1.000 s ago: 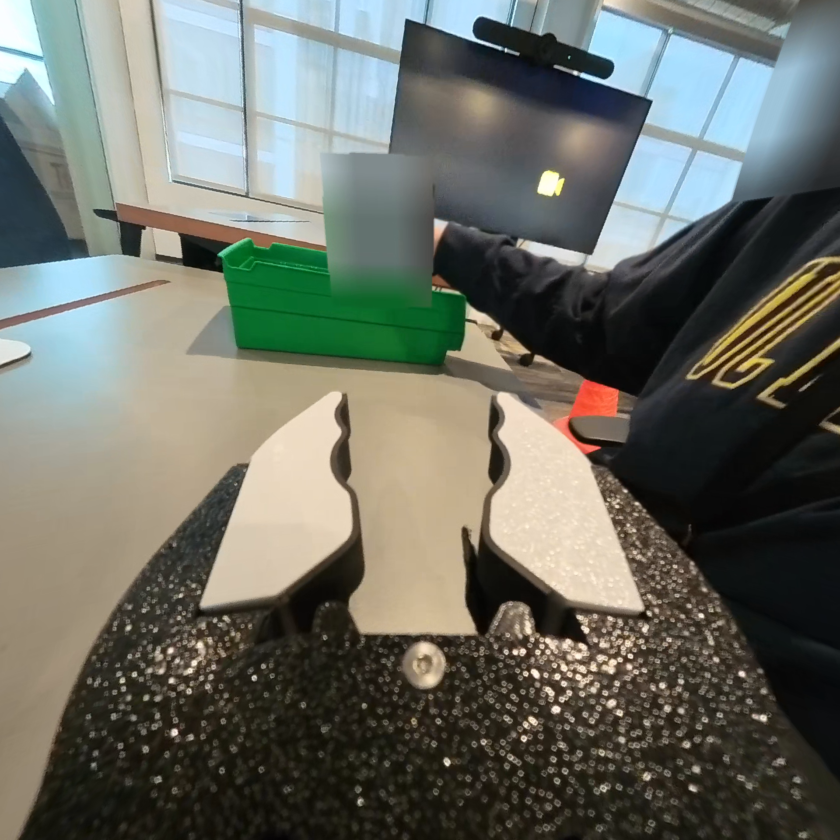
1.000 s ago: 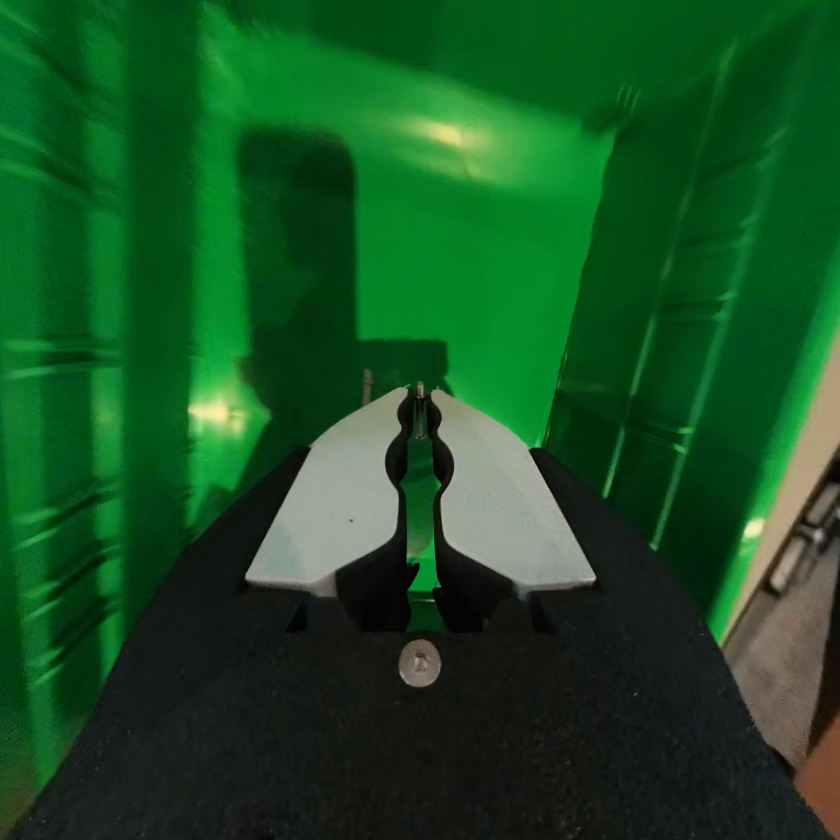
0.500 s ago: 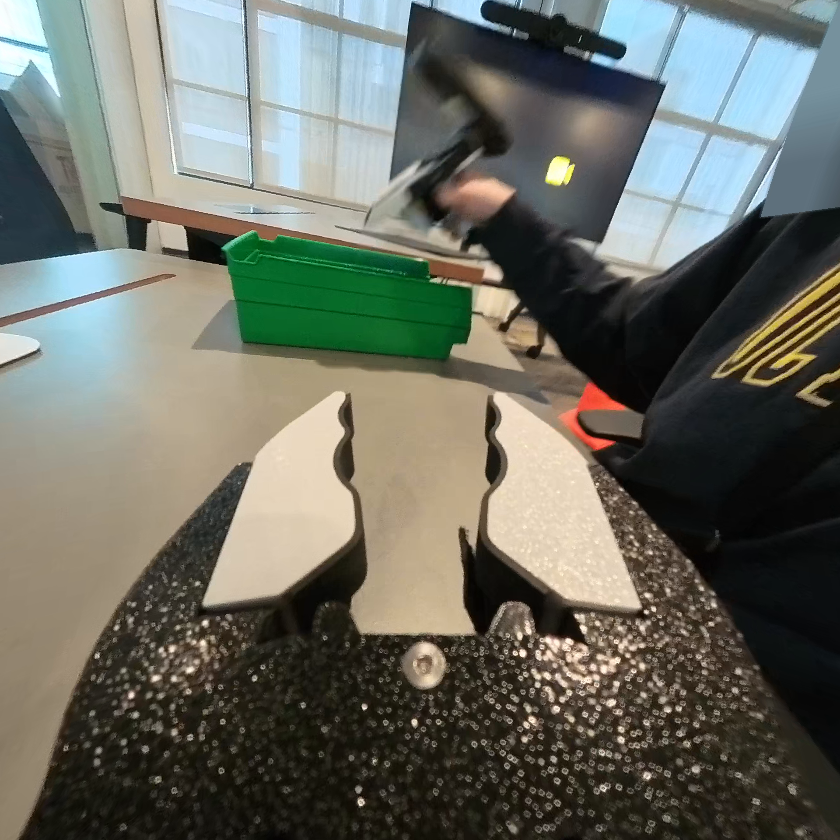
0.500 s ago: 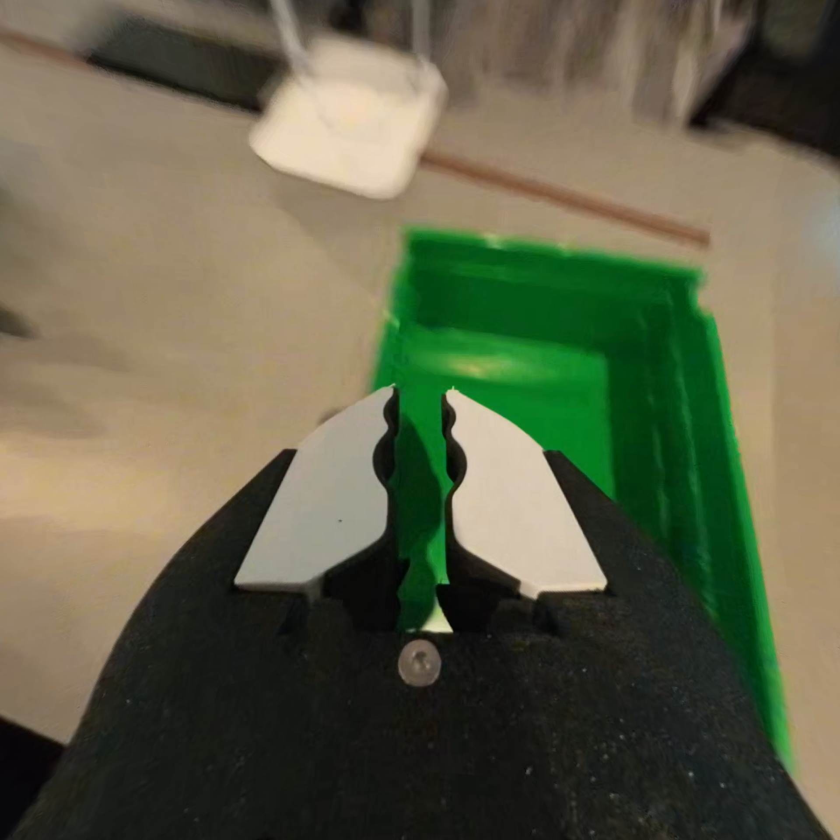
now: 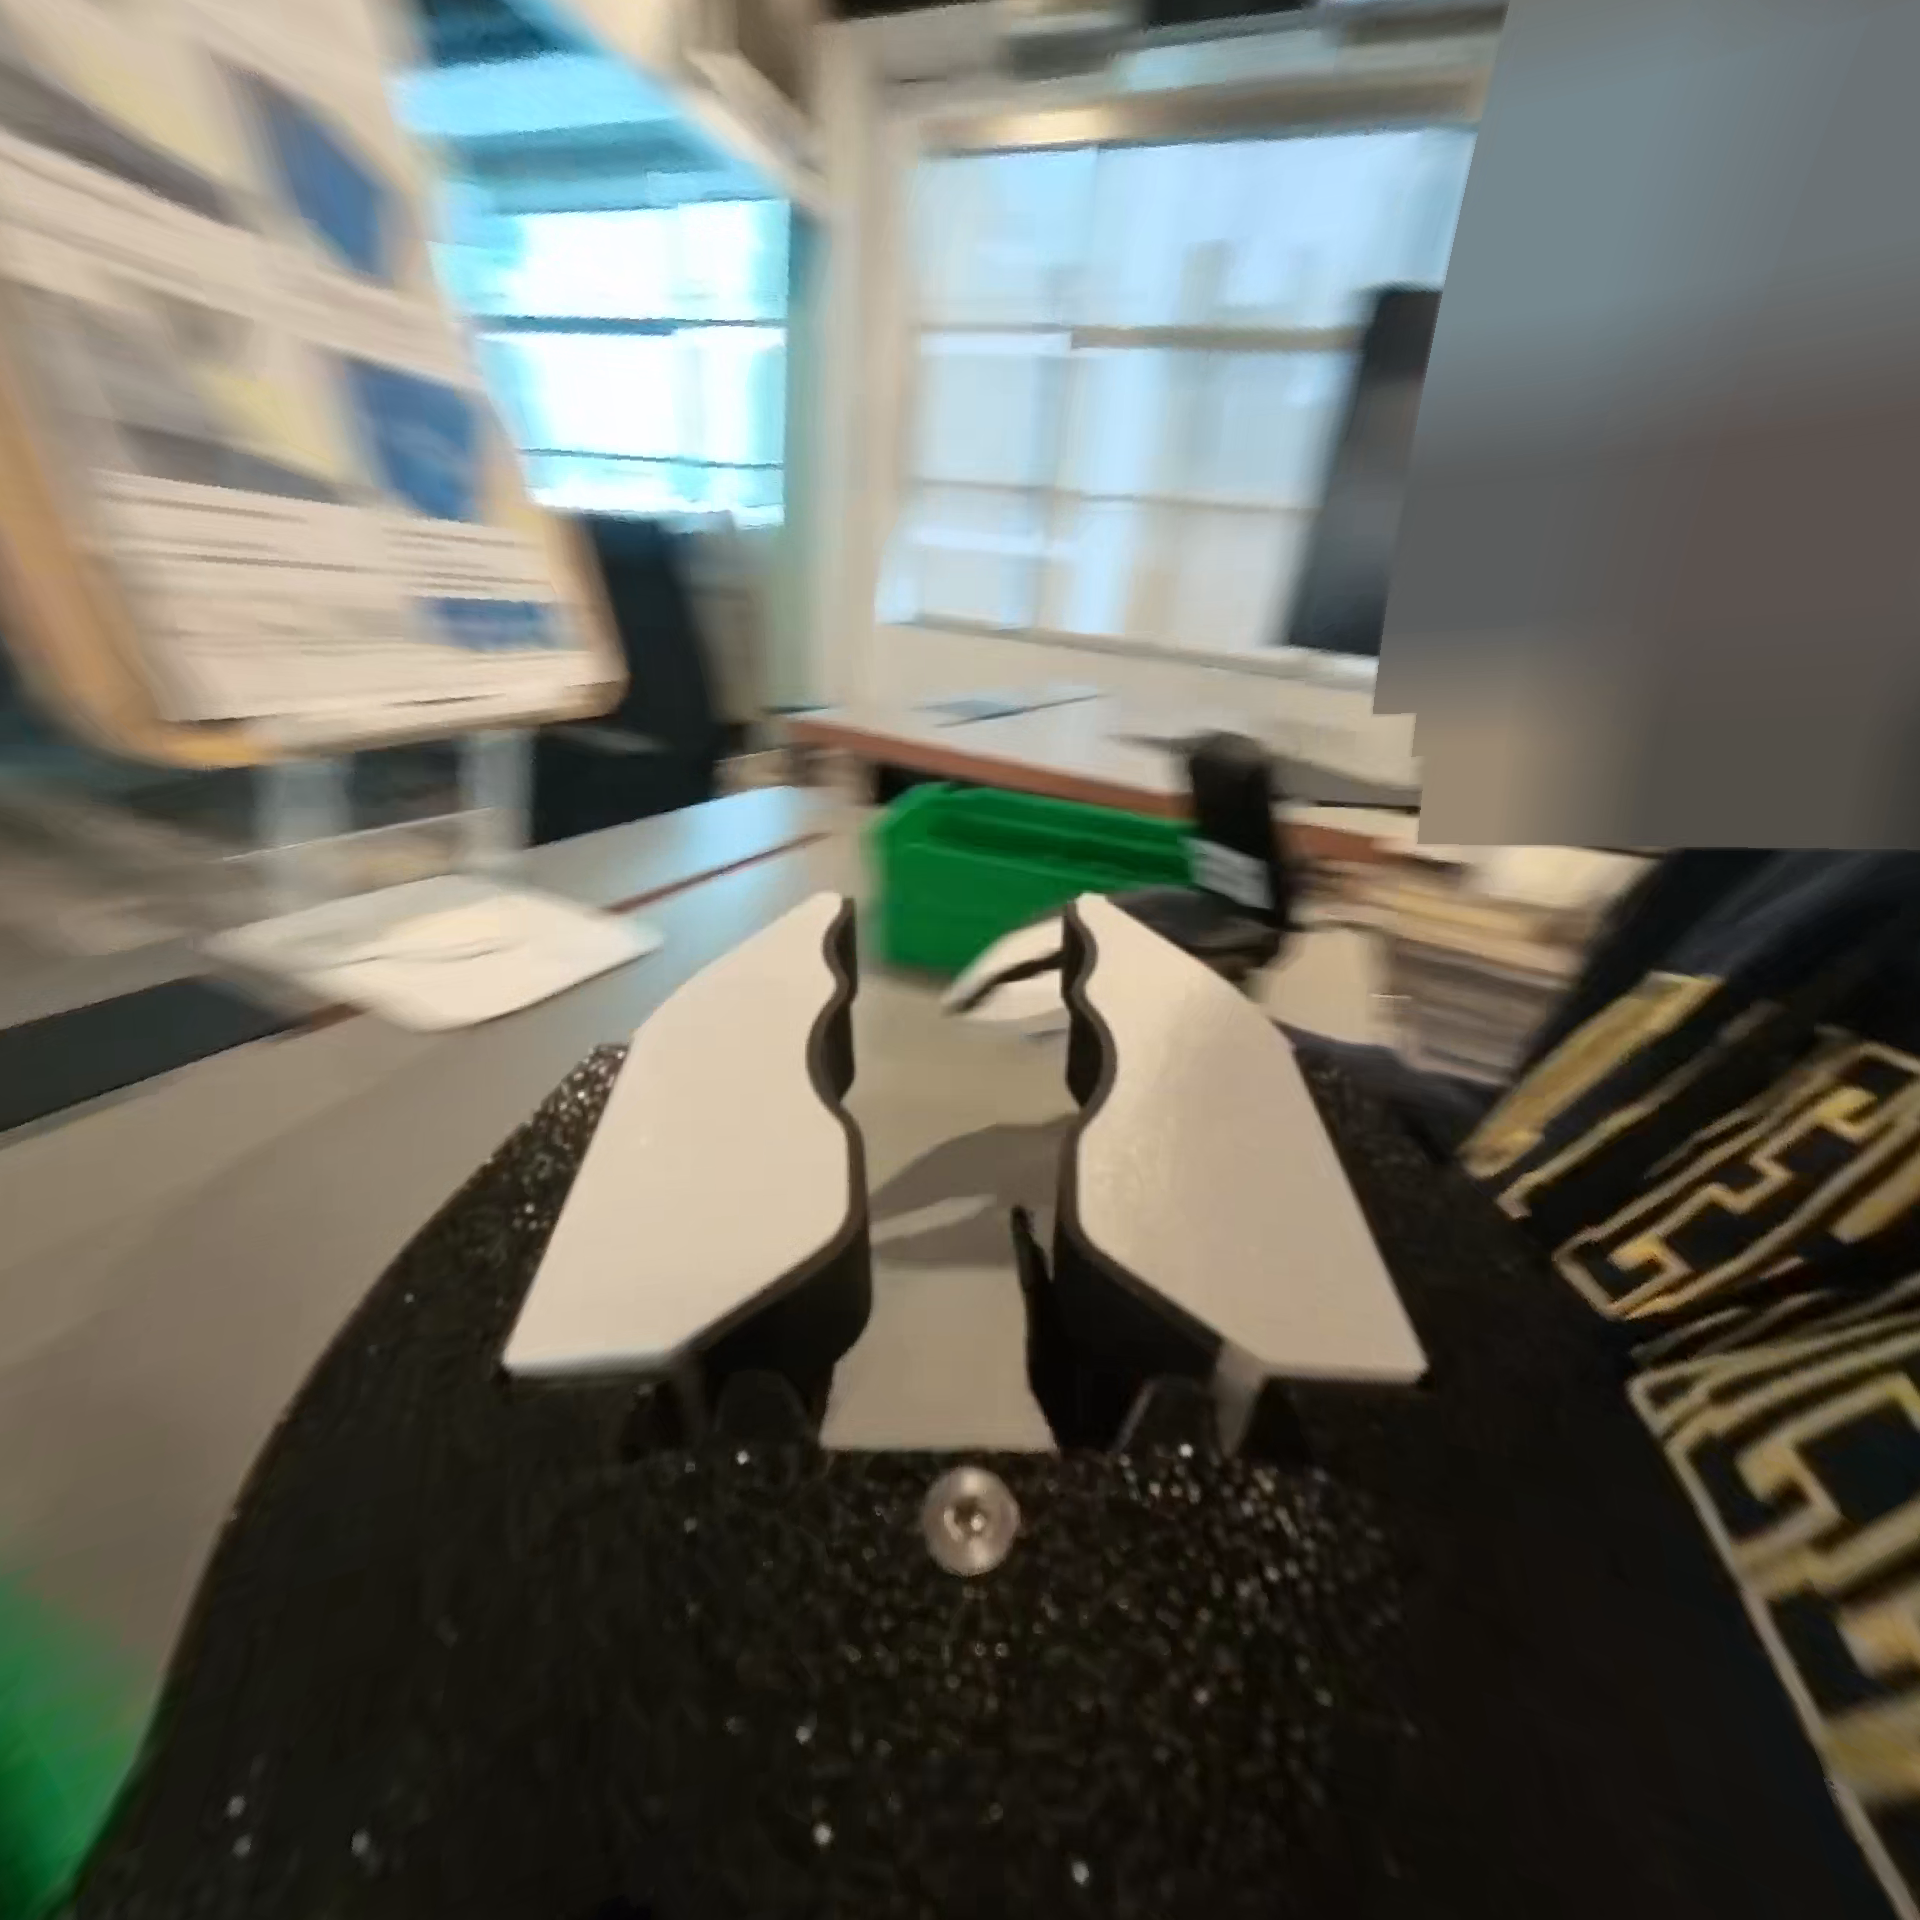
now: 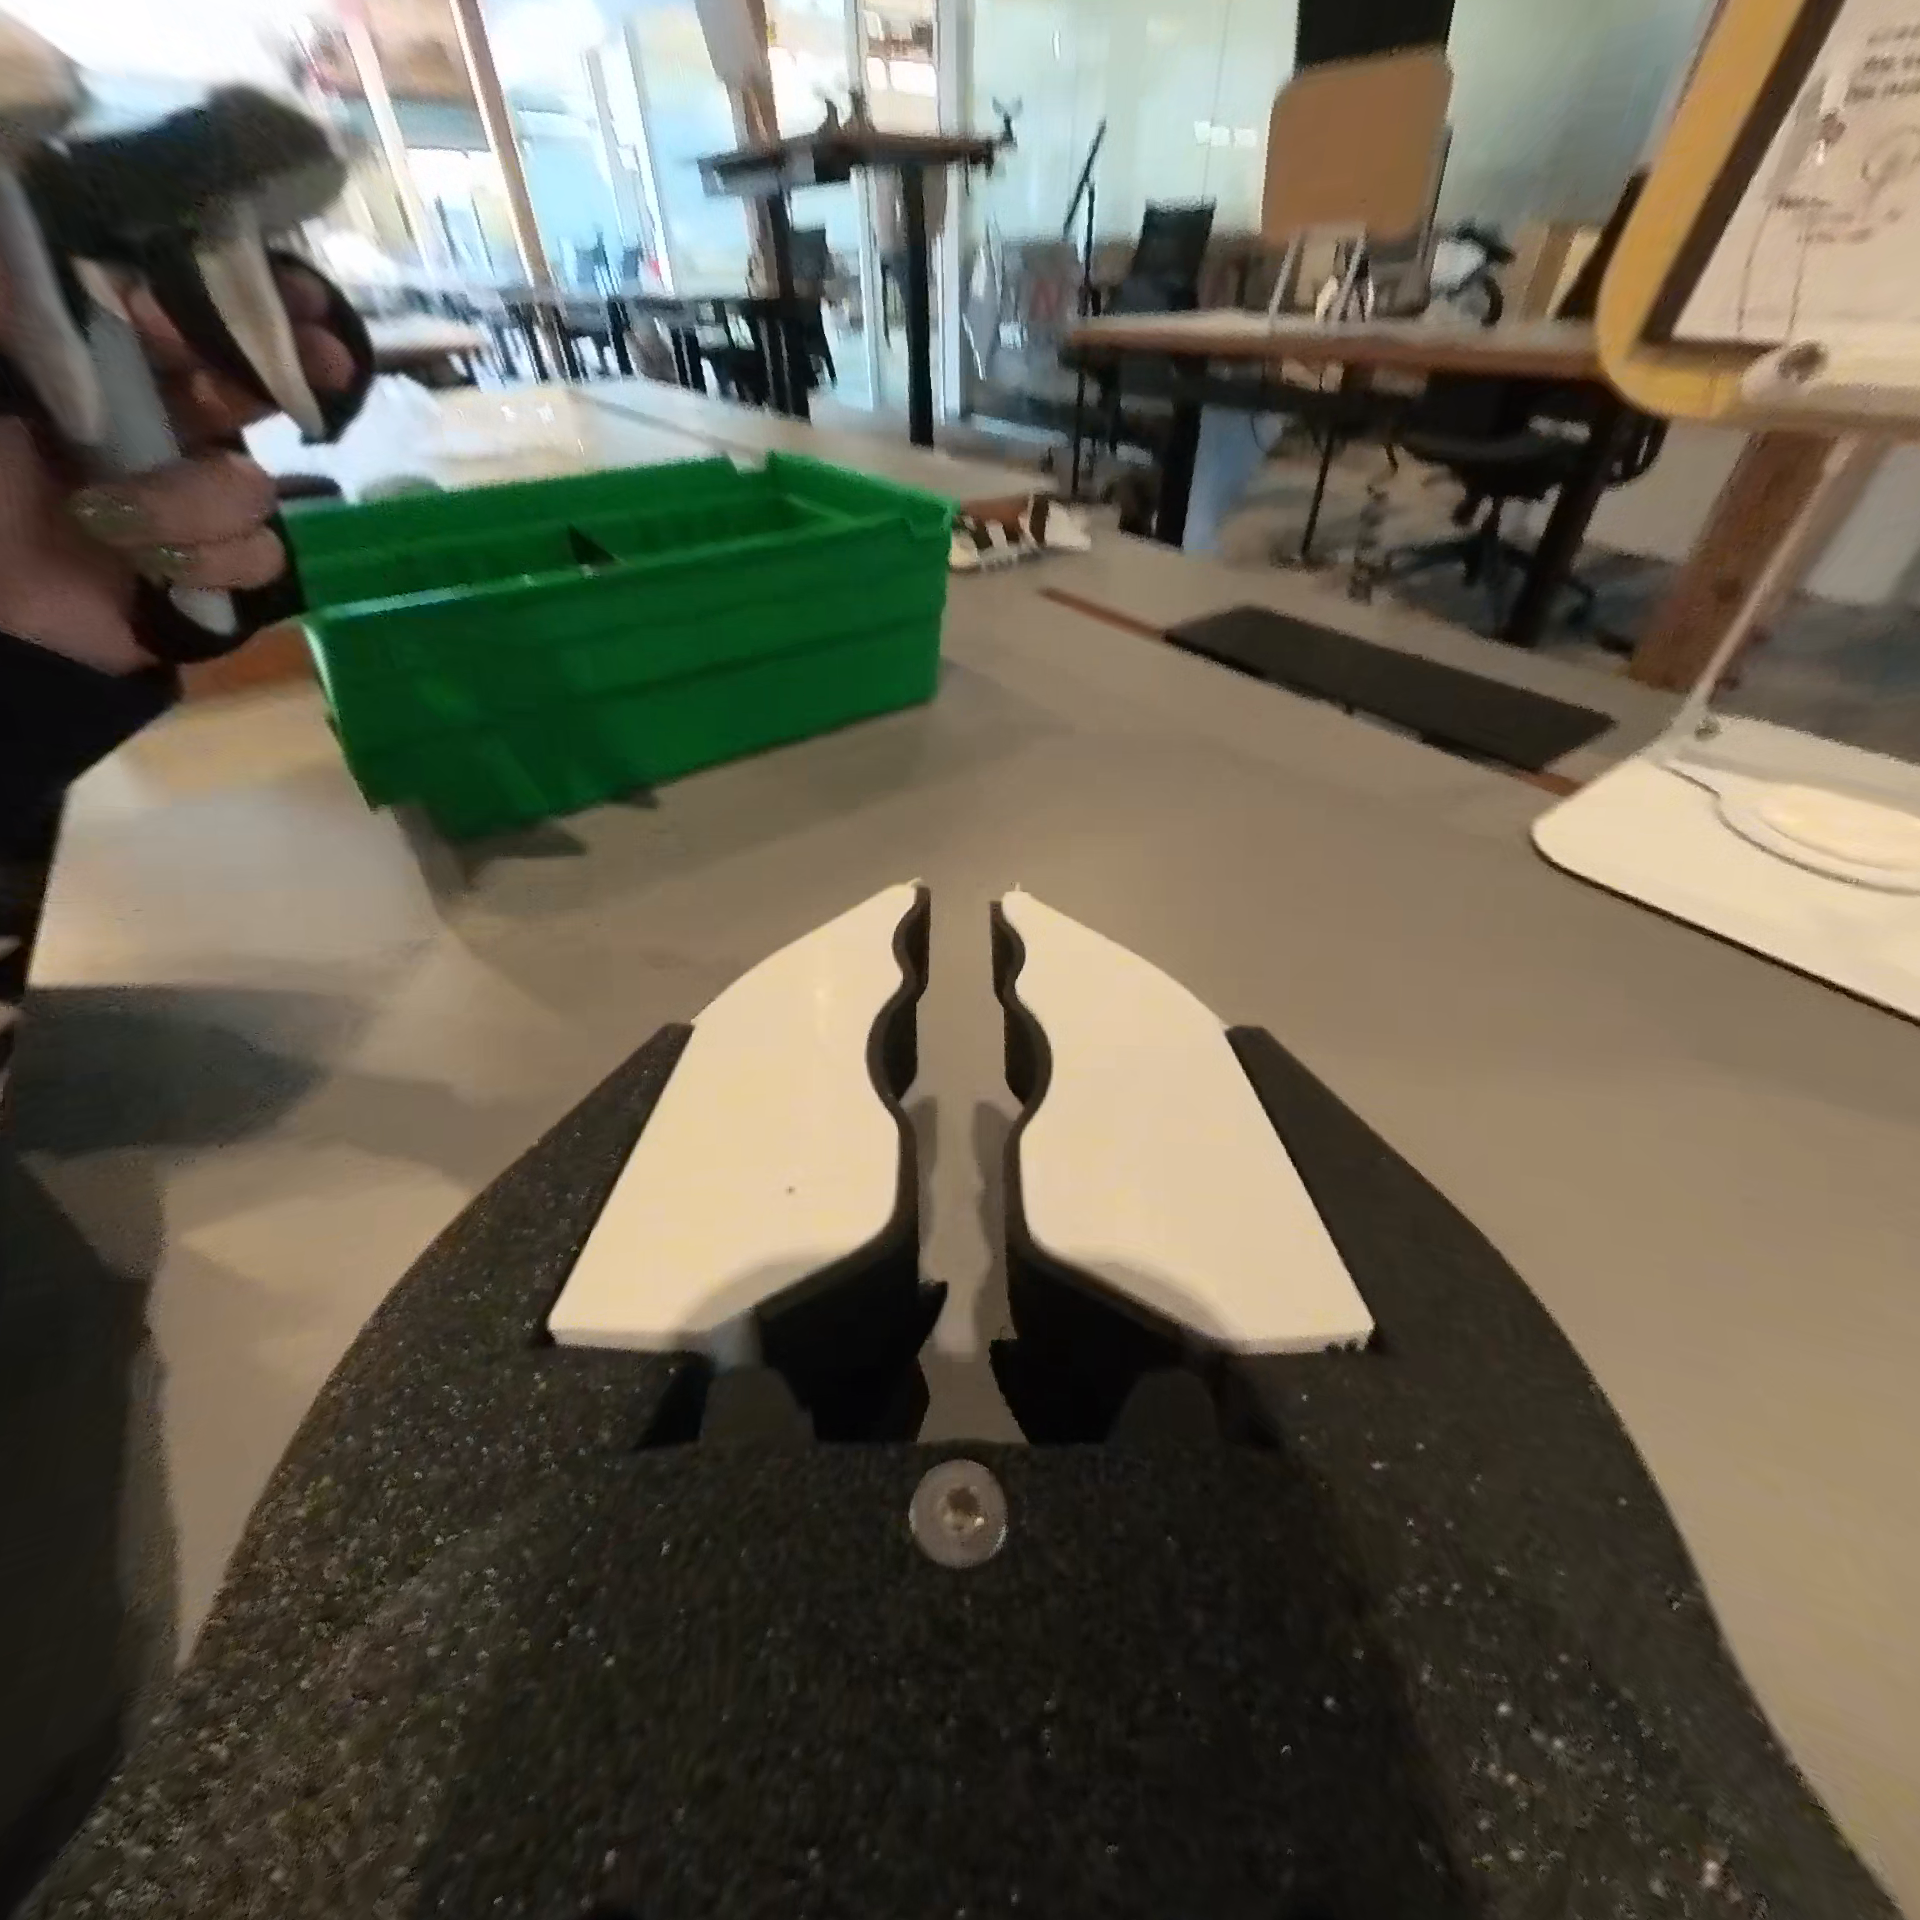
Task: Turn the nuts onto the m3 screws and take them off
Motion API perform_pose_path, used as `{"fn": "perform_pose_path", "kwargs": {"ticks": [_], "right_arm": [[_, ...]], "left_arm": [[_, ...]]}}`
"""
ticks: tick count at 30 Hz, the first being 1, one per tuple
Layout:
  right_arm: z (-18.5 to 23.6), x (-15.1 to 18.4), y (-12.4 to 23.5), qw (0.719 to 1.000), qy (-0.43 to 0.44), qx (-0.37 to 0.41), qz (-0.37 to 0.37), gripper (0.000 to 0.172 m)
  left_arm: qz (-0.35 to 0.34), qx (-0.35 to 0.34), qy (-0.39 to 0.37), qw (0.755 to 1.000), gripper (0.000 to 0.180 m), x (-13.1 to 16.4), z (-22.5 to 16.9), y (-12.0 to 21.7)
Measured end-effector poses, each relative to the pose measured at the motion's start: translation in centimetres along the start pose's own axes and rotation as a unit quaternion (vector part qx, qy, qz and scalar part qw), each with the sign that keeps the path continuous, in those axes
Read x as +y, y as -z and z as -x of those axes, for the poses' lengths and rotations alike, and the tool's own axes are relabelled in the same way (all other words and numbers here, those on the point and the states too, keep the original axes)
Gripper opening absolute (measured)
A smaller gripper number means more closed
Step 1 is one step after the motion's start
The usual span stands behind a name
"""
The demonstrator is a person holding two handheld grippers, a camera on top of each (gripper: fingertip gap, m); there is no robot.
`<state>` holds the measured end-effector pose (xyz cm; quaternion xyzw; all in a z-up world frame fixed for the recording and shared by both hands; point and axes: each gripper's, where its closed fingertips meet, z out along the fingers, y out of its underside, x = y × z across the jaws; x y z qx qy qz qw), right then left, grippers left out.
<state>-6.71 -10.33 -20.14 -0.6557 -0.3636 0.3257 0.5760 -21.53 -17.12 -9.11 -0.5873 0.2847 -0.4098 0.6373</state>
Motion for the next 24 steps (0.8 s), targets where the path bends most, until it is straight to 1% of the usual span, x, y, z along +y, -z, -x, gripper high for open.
{"fn": "perform_pose_path", "kwargs": {"ticks": [2, 4, 6, 8, 11, 14, 17, 18, 19, 20, 21, 22, 24], "right_arm": [[0.1, -0.4, -0.5, 0.999, -0.013, 0.002, -0.042, 0.01], [-0.2, -0.5, -0.4, 0.997, -0.031, 0.01, -0.072, 0.009], [-0.6, -0.5, -0.2, 0.994, -0.05, 0.016, -0.092, 0.009], [-1.0, -0.5, 0.1, 0.992, -0.056, 0.022, -0.107, 0.008], [-1.9, -0.3, 0.4, 0.991, -0.05, 0.045, -0.113, 0.006], [-2.4, -0.2, 0.3, 0.991, -0.036, 0.058, -0.114, 0.004], [-2.6, -0.2, 0.1, 0.991, -0.02, 0.066, -0.114, 0.002], [-2.7, -0.2, 0.1, 0.991, -0.015, 0.069, -0.116, 0.002], [-2.8, -0.2, 0.1, 0.99, -0.011, 0.074, -0.118, 0.002], [-3.0, -0.3, 0.1, 0.99, -0.007, 0.079, -0.121, 0.002], [-3.1, -0.4, 0.1, 0.989, -0.003, 0.084, -0.123, 0.002], [-3.2, -0.4, 0.1, 0.988, 0.001, 0.09, -0.125, 0.002], [-3.5, -0.4, 0.0, 0.987, 0.008, 0.101, -0.124, 0.002]], "left_arm": [[0.013, -0.091, -0.018, 0.996, 0.037, -1.1, 3.0, 3.6], [0.023, -0.179, -0.036, 0.983, 0.037, -2.0, 5.8, 7.3], [0.034, -0.247, -0.051, 0.967, 0.037, -2.6, 8.2, 10.5], [0.062, -0.276, -0.058, 0.957, 0.037, -2.6, 10.2, 12.4], [0.156, -0.29, -0.072, 0.941, 0.037, -1.6, 13.6, 13.4], [0.288, -0.276, -0.092, 0.913, 0.038, 0.6, 17.2, 13.3], [0.405, -0.23, -0.104, 0.879, 0.036, 3.1, 19.9, 13.0], [0.44, -0.195, -0.093, 0.871, 0.034, 4.2, 20.2, 12.8], [0.478, -0.14, -0.062, 0.865, 0.026, 5.5, 19.8, 12.7], [0.515, -0.079, -0.018, 0.853, 0.023, 6.7, 19.1, 12.7], [0.545, -0.04, 0.016, 0.838, 0.025, 7.6, 19.0, 12.9], [0.566, -0.017, 0.028, 0.823, 0.027, 8.2, 19.4, 13.0], [0.596, 0.016, 0.018, 0.803, 0.025, 9.0, 20.6, 13.2]]}}
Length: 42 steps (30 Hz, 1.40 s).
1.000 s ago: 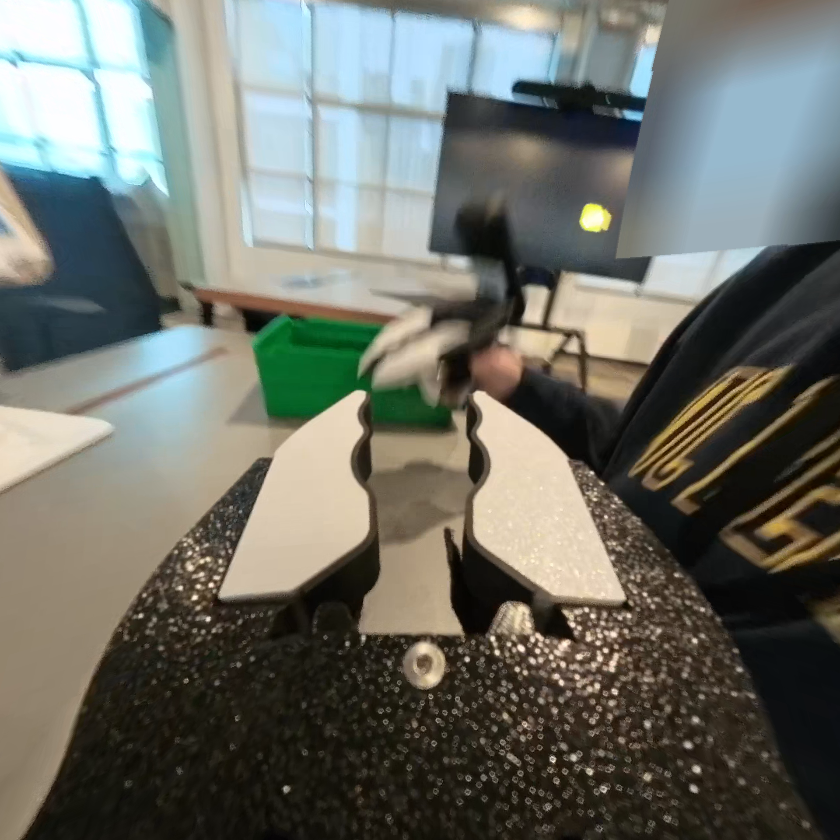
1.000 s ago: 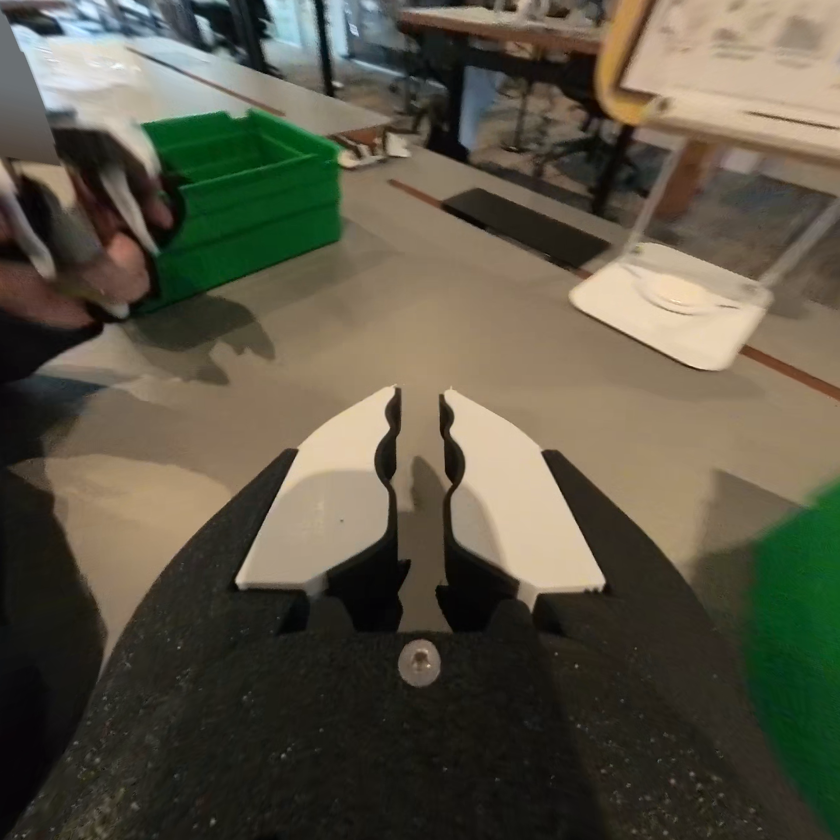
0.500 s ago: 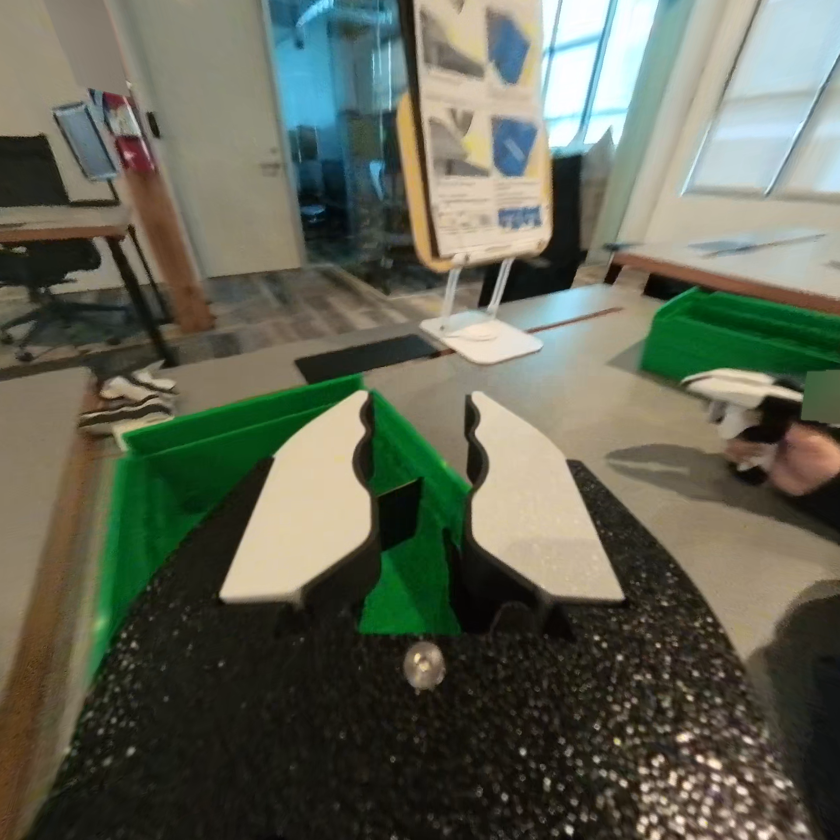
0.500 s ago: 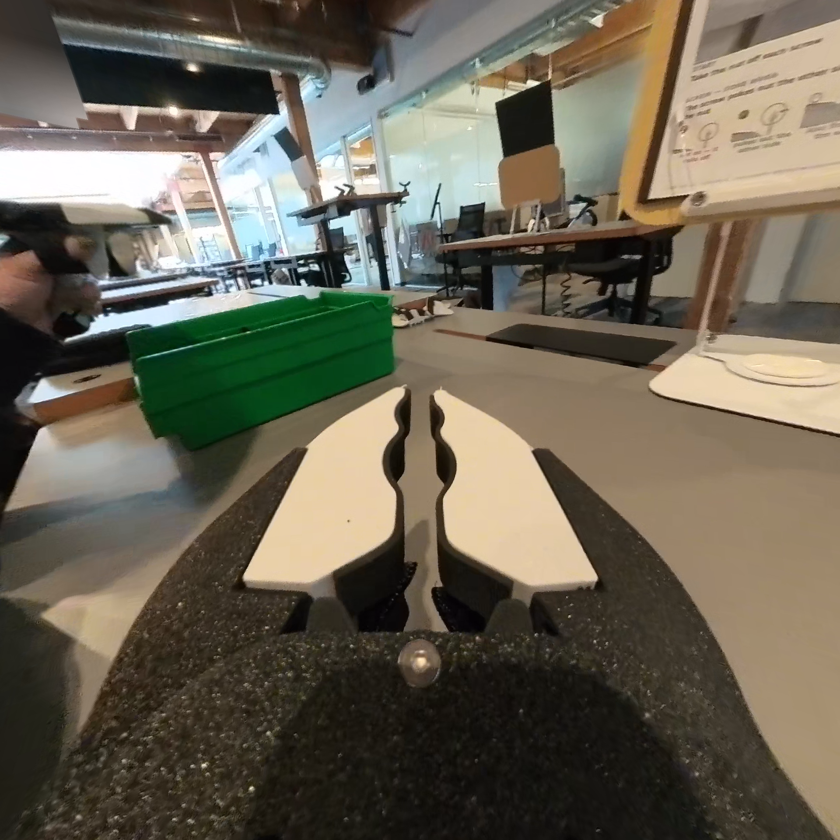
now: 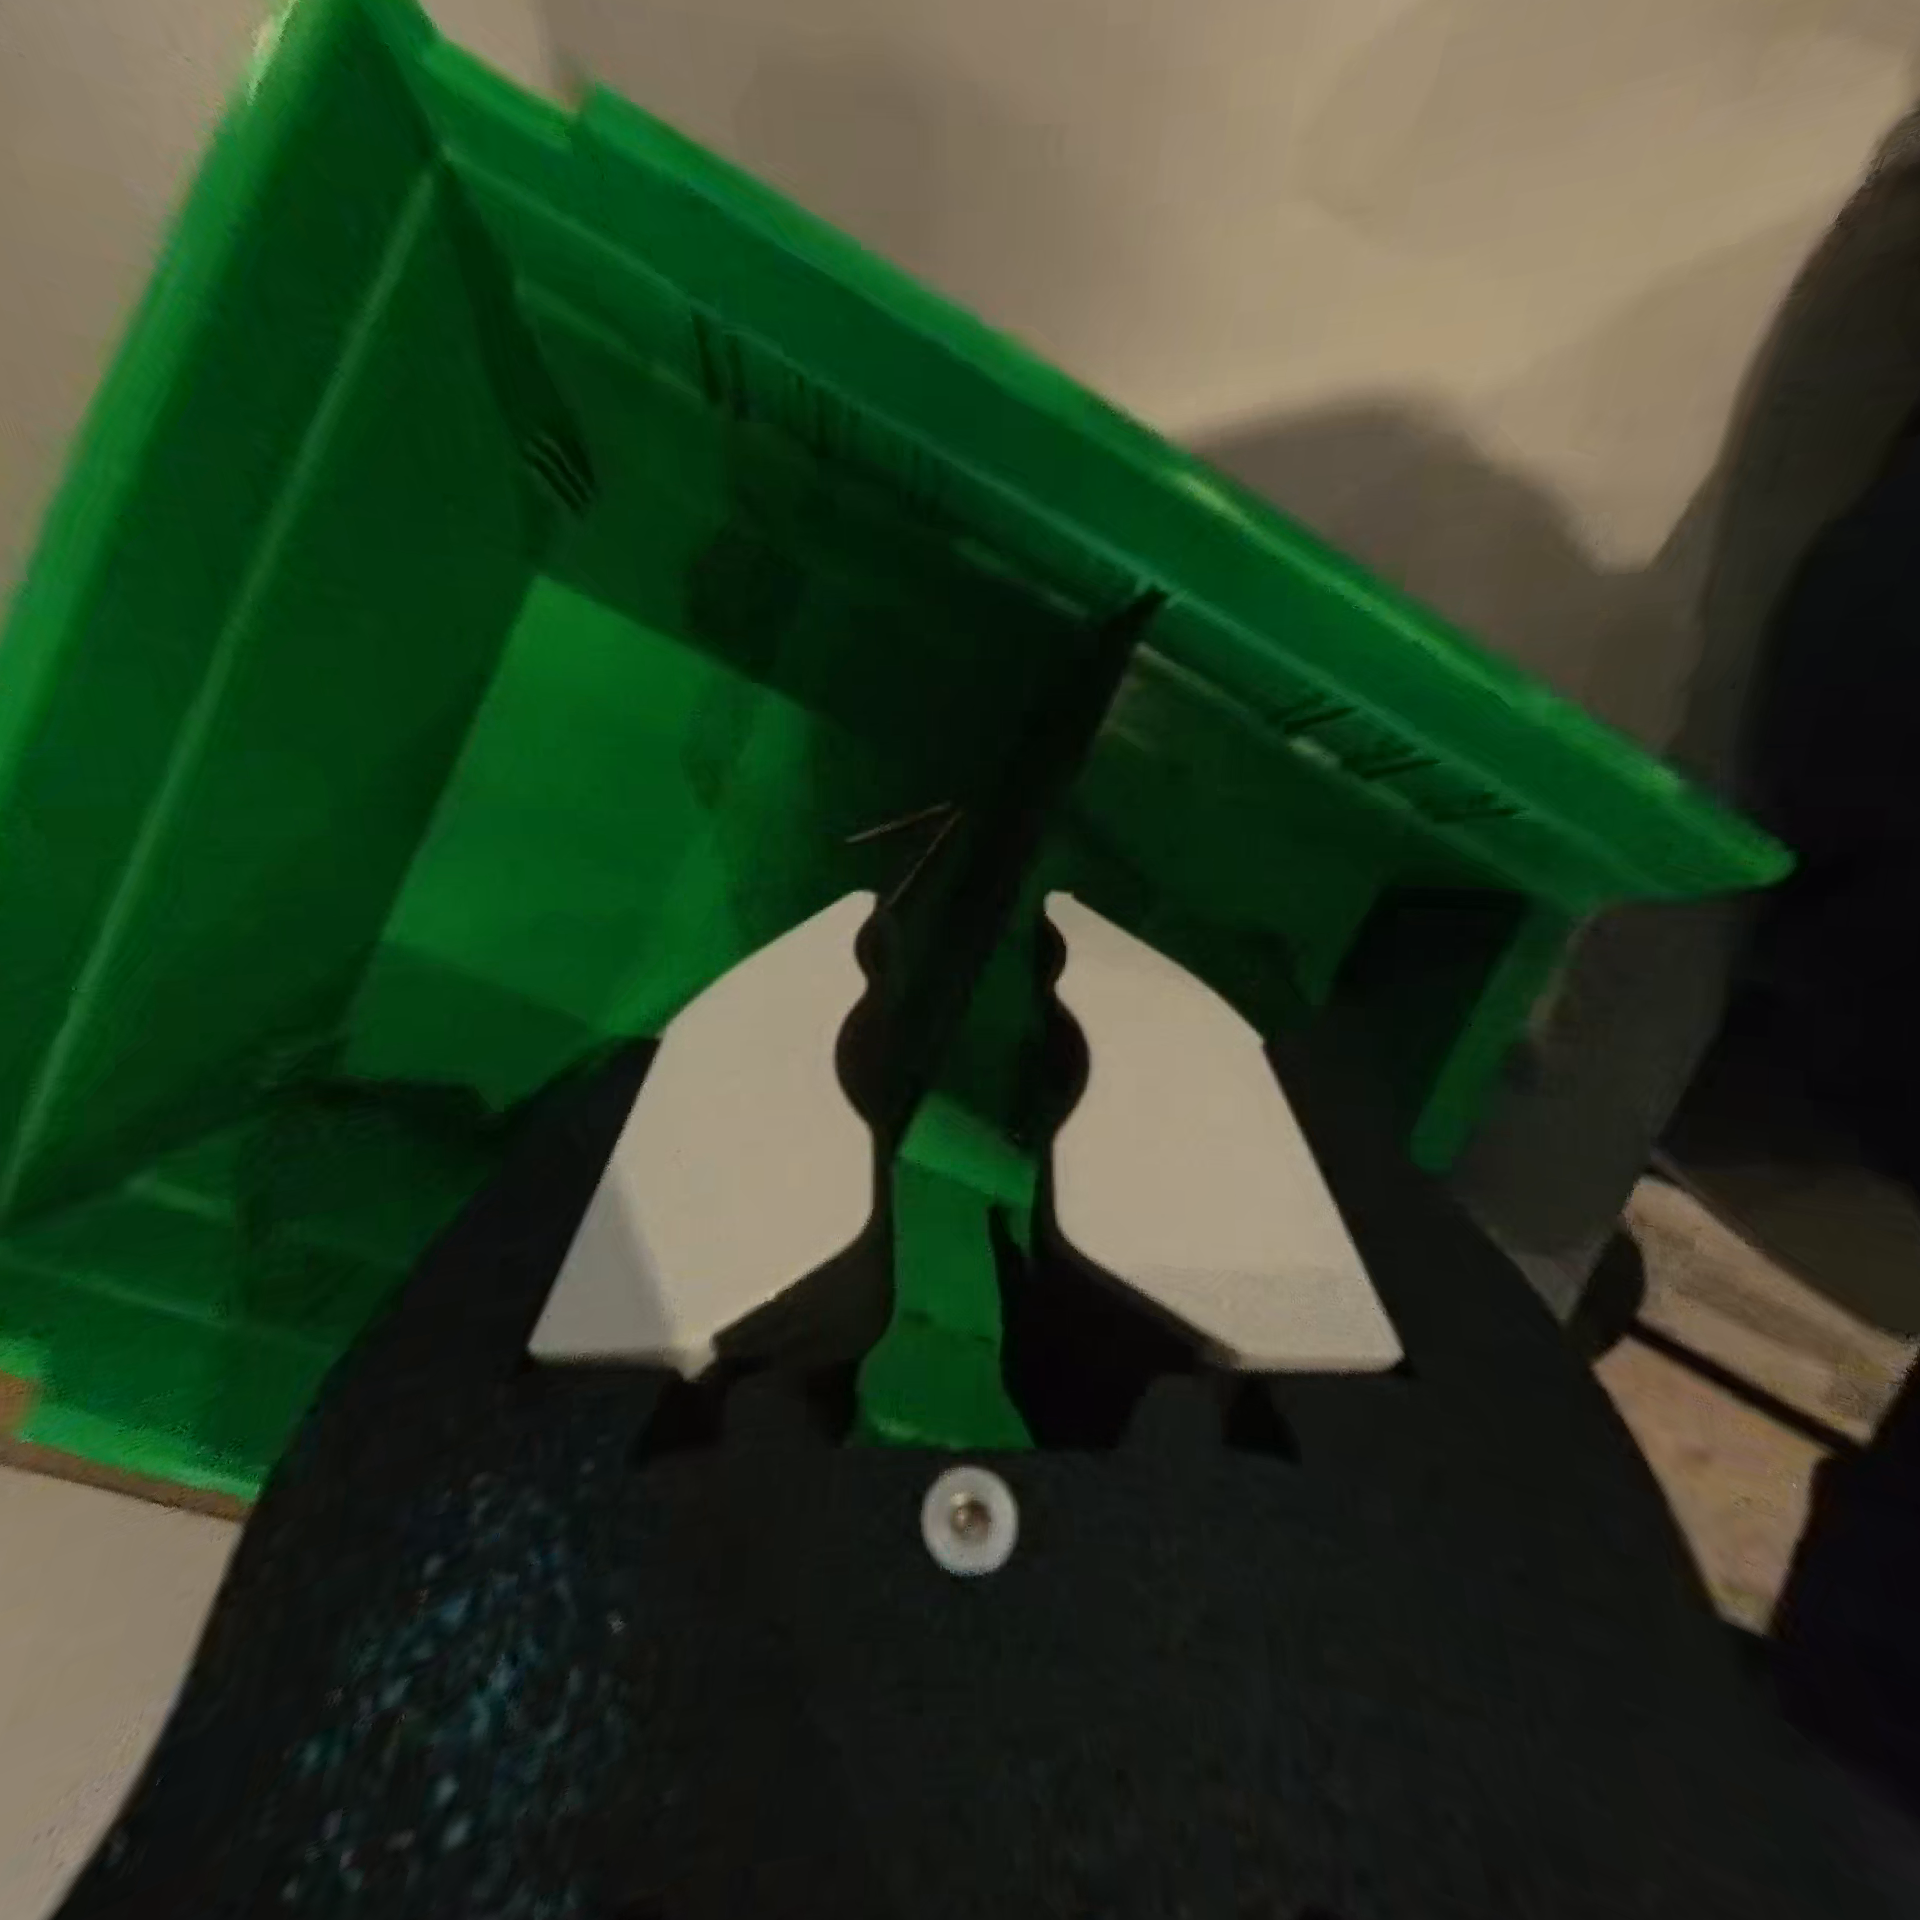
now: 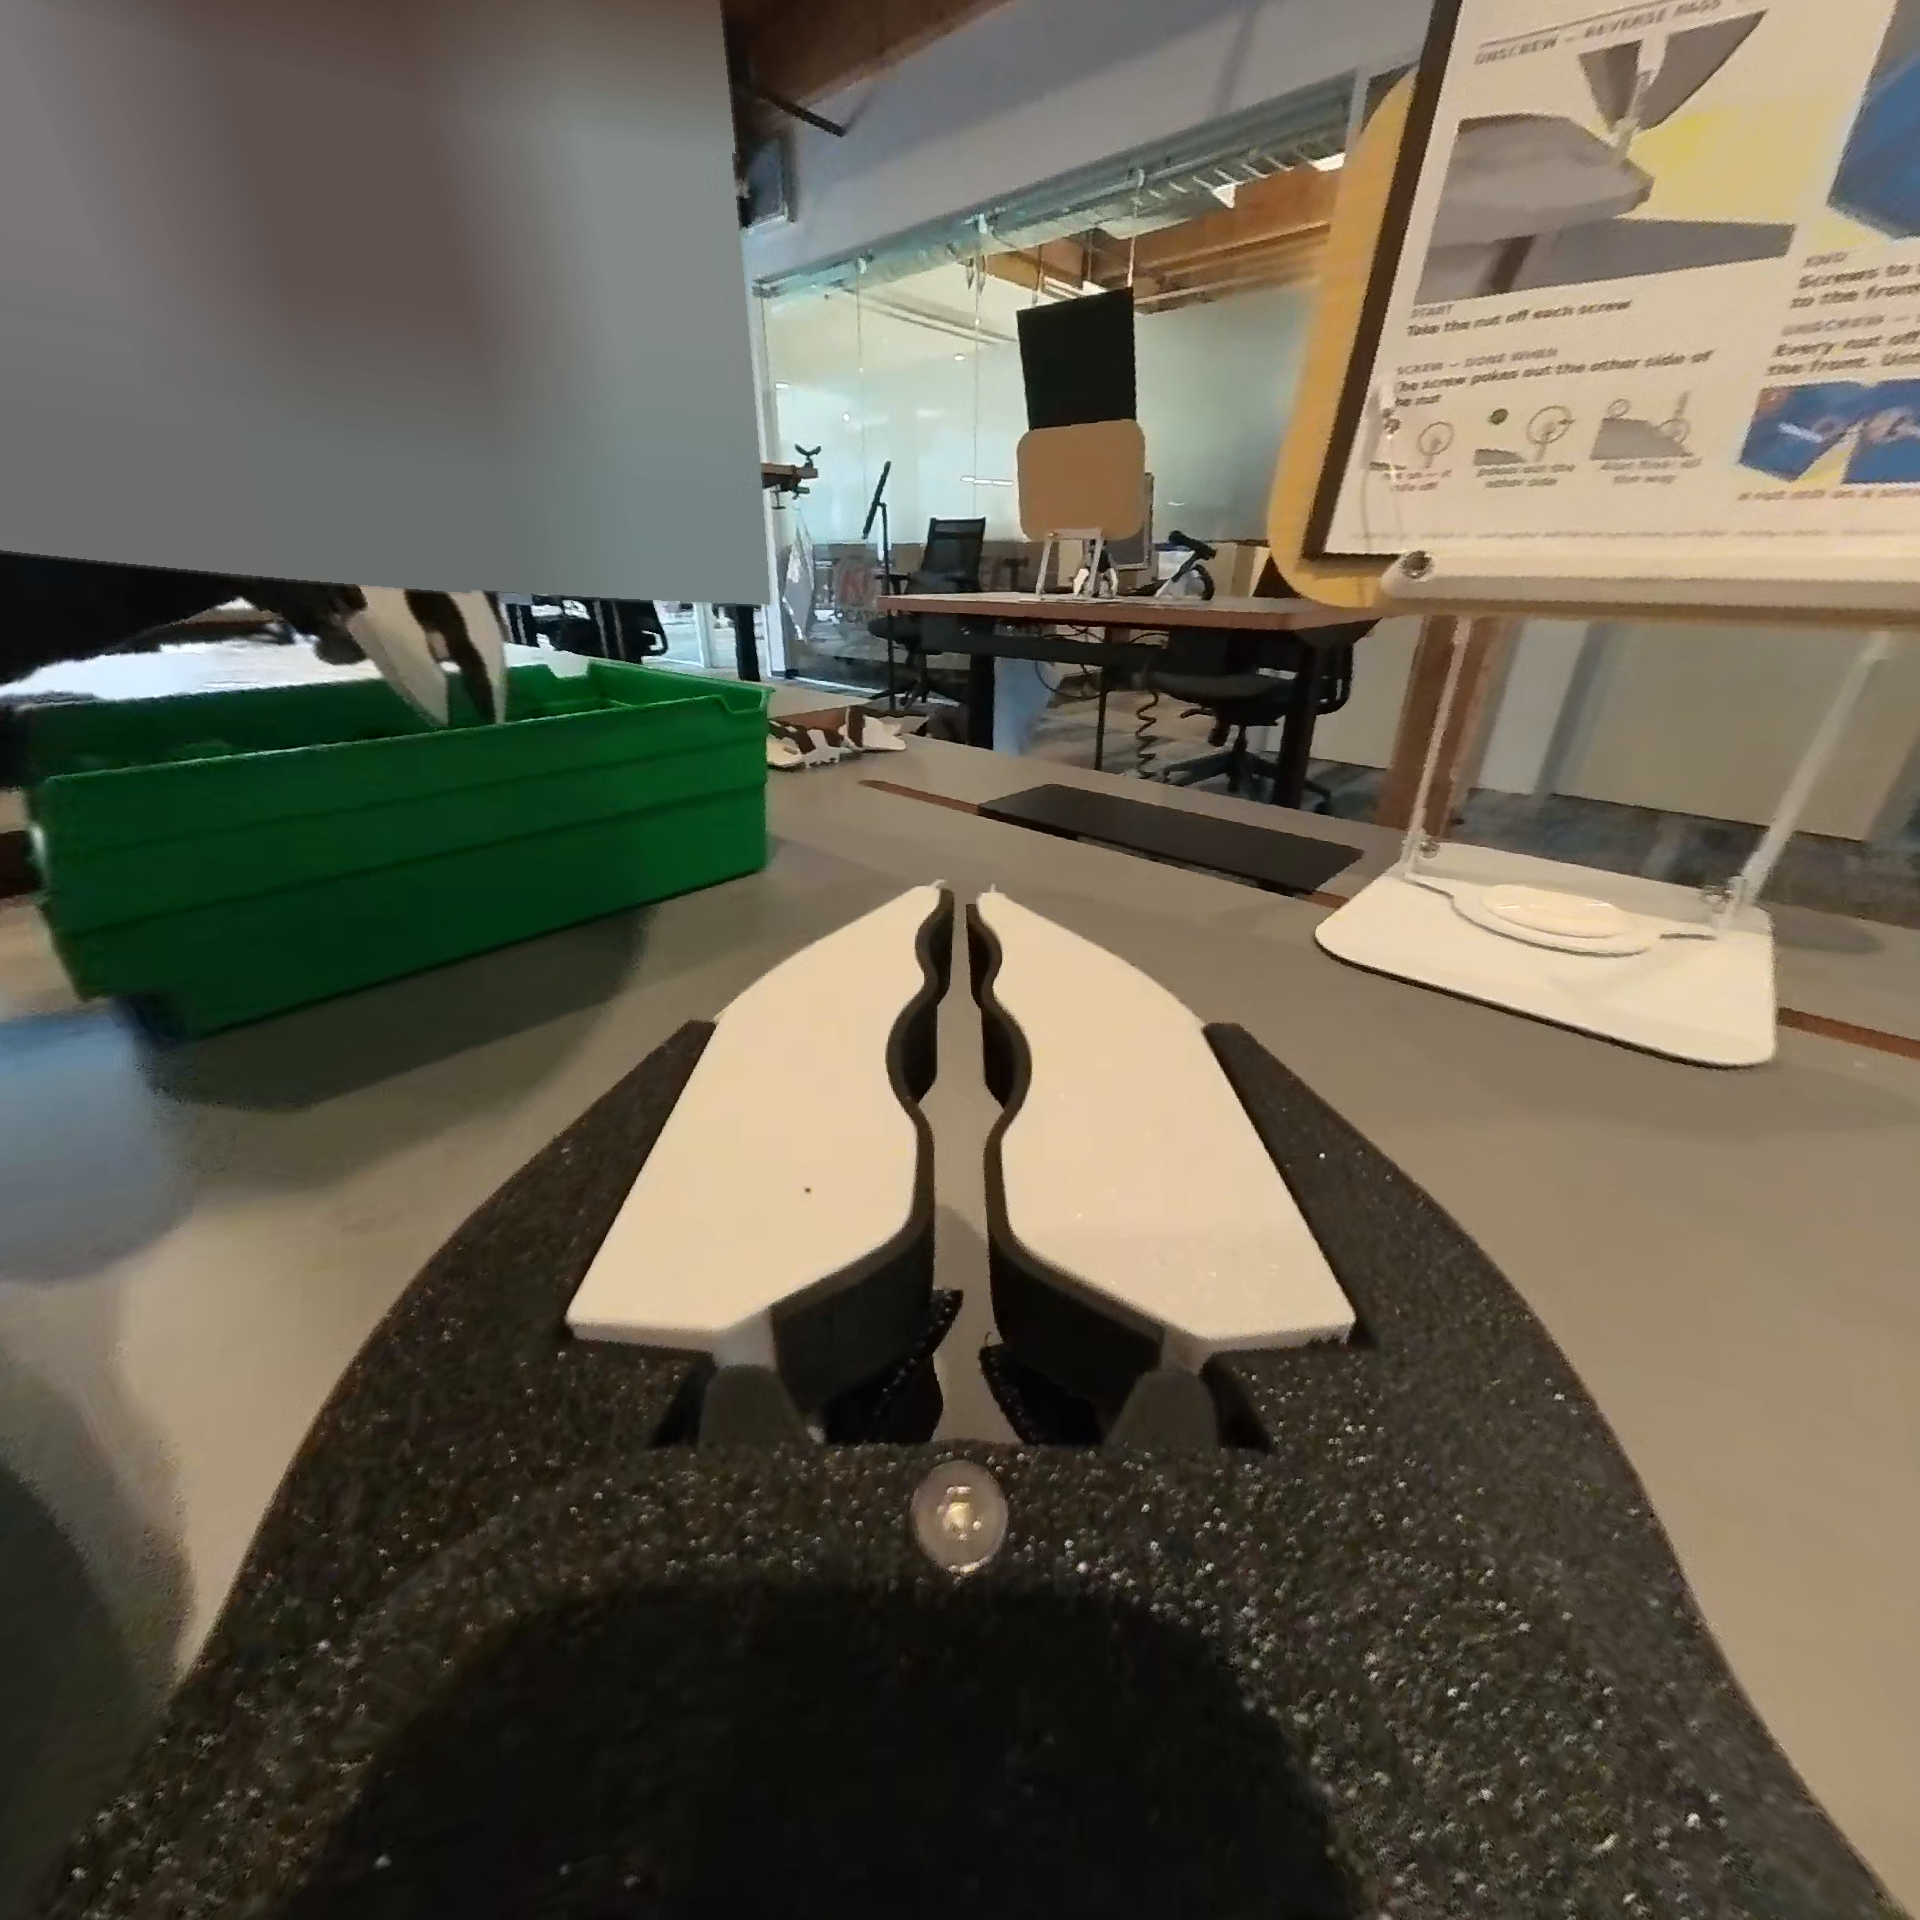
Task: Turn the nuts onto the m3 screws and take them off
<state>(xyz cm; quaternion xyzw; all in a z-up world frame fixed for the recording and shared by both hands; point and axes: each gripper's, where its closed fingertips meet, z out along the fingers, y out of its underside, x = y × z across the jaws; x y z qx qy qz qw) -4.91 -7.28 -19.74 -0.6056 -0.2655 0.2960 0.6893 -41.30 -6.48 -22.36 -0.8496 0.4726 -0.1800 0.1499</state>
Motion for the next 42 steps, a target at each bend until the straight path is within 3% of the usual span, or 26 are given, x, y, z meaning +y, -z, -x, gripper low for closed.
{"fn": "perform_pose_path", "kwargs": {"ticks": [6, 14, 25, 35, 42], "right_arm": [[-0.6, 0.4, -0.8, 1.0, 0.014, 0.018, 0.014, 0.001], [-0.8, 0.5, -0.8, 1.0, 0.013, 0.024, 0.014, 0.001], [-1.2, 0.1, -0.5, 1.0, -0.005, 0.027, -0.001, 0.001], [-1.4, -0.2, -0.4, 0.999, -0.021, 0.025, -0.012, 0.001], [-1.5, -0.1, -0.4, 0.999, -0.027, 0.024, -0.013, 0.001]], "left_arm": [[0.084, 0.07, -0.092, 0.99, 0.02, -0.1, 1.2, -2.4], [0.217, 0.089, -0.257, 0.938, 0.011, 2.0, 1.9, -6.6], [0.27, 0.109, -0.313, 0.904, 0.0, 2.7, 2.0, -7.9], [0.247, 0.072, -0.338, 0.905, 0.01, 2.0, 2.5, -8.1], [0.247, 0.093, -0.347, 0.9, 0.009, 1.8, 2.1, -8.5]]}}
